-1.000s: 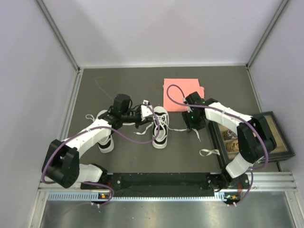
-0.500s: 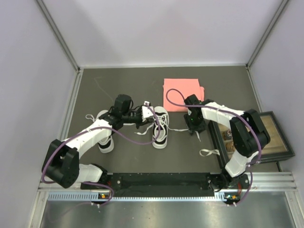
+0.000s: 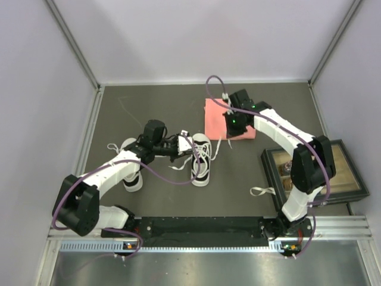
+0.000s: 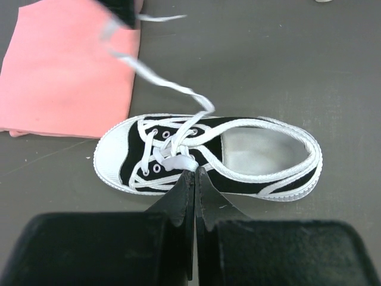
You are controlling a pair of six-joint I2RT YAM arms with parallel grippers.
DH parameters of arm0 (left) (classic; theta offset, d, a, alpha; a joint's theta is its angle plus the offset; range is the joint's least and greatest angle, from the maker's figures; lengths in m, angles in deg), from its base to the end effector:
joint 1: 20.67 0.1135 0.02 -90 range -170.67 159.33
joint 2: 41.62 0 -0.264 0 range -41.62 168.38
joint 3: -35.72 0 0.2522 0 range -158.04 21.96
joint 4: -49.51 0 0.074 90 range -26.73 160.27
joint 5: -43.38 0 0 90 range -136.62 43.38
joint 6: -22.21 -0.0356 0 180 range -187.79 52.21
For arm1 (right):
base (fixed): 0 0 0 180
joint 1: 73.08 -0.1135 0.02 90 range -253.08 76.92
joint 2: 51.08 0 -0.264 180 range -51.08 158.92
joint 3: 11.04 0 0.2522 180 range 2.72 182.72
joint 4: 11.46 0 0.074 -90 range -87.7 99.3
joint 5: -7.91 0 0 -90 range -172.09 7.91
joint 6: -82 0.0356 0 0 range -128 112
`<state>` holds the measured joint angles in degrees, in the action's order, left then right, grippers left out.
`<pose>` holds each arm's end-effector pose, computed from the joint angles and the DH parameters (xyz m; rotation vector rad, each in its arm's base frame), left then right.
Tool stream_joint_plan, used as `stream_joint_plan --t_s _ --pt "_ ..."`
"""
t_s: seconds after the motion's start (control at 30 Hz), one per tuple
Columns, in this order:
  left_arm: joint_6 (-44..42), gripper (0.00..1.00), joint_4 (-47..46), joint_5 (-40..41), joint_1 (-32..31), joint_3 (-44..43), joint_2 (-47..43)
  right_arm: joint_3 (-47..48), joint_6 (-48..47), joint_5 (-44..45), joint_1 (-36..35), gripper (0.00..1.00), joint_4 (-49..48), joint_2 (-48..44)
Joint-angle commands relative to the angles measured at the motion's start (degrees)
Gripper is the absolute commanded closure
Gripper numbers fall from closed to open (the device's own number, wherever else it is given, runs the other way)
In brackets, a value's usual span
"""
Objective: Tie the shoes
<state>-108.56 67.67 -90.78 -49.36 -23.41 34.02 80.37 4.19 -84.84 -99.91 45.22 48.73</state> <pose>0.2321 -0.1553 0.2410 1.5021 1.4137 -0.7026 0.3210 0.1643 0.2374 -0.3629 2.7112 0.2637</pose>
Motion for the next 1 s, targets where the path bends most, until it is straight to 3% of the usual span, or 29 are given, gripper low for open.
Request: stream_joint_plan --t_s 0.0,0.27,0.47,0.57,0.6,0.7,0.83,0.97 --pt "-4.0 1.0 -3.4 -3.0 -0.3 1.4 -1.8 12.5 -0.1 -12.1 -1.4 1.0 -5.3 0.2" --pt "-5.5 1.0 -4.0 -3.8 -0.3 2.5 -2.1 38.1 1.3 -19.7 -8.0 1.0 -2.4 16.4" --pt "-5.8 1.0 -3.7 -4.3 -0.2 2.6 -1.7 41.0 4.8 -24.1 -11.8 1.0 -4.2 22.5" --pt "-6.3 1.0 -3.4 -4.5 -0.2 2.7 -1.4 37.0 5.7 -28.5 -11.9 0.72 -5.7 21.9" --pt "-6.3 1.0 -3.4 -4.5 -0.3 2.7 -1.3 36.3 5.7 -28.8 -12.0 0.47 -5.6 21.0" --pt "-6.0 1.0 -3.8 -4.6 -0.3 2.8 -0.7 34.1 5.2 -29.2 -11.7 0.29 -4.6 17.7" --pt "-6.2 1.0 -4.0 -4.3 -0.2 2.8 -0.1 28.8 5.7 -29.7 -10.1 0.28 -4.9 11.7" --pt "-6.3 1.0 -5.7 -2.9 -0.2 2.5 0.6 17.5 5.9 -31.1 -8.2 0.29 -7.7 4.6"
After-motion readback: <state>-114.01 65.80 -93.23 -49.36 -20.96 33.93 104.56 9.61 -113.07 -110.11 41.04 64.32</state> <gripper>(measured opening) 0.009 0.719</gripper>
